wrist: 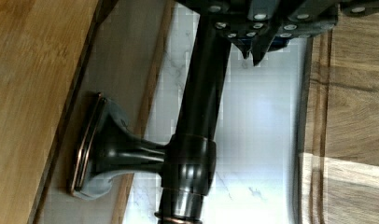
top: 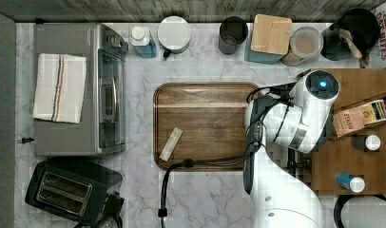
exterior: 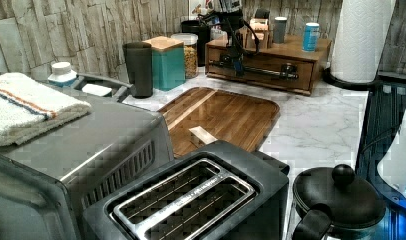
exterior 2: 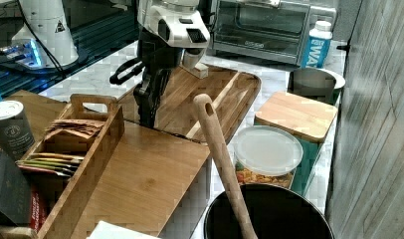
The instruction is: Close the drawer.
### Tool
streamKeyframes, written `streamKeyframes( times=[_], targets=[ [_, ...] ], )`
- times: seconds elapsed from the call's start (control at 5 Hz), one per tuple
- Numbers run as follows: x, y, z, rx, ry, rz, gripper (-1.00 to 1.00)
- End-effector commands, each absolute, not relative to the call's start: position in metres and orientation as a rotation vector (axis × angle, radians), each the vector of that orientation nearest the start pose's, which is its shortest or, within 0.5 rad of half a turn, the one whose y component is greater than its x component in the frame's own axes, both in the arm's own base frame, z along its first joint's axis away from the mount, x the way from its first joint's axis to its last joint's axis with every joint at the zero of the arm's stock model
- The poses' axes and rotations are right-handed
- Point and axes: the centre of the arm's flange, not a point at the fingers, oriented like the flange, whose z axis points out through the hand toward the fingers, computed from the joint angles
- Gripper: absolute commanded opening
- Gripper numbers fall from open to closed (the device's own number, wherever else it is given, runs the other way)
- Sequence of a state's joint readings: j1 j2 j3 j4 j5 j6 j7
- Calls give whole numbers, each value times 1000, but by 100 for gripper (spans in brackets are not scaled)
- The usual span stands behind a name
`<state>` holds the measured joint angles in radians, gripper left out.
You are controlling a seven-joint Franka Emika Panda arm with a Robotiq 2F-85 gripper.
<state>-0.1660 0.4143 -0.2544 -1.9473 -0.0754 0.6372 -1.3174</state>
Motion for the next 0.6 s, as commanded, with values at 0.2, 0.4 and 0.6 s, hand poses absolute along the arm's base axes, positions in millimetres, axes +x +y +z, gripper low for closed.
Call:
streamKeyframes(
  times=[0.2, 0.4, 0.6],
  targets=[
    [531, -400, 400, -3430, 152, -27, -100],
    [531, -400, 400, -3430, 151, -27, -100],
    [531, -400, 400, -3430, 152, -27, -100]
  ],
)
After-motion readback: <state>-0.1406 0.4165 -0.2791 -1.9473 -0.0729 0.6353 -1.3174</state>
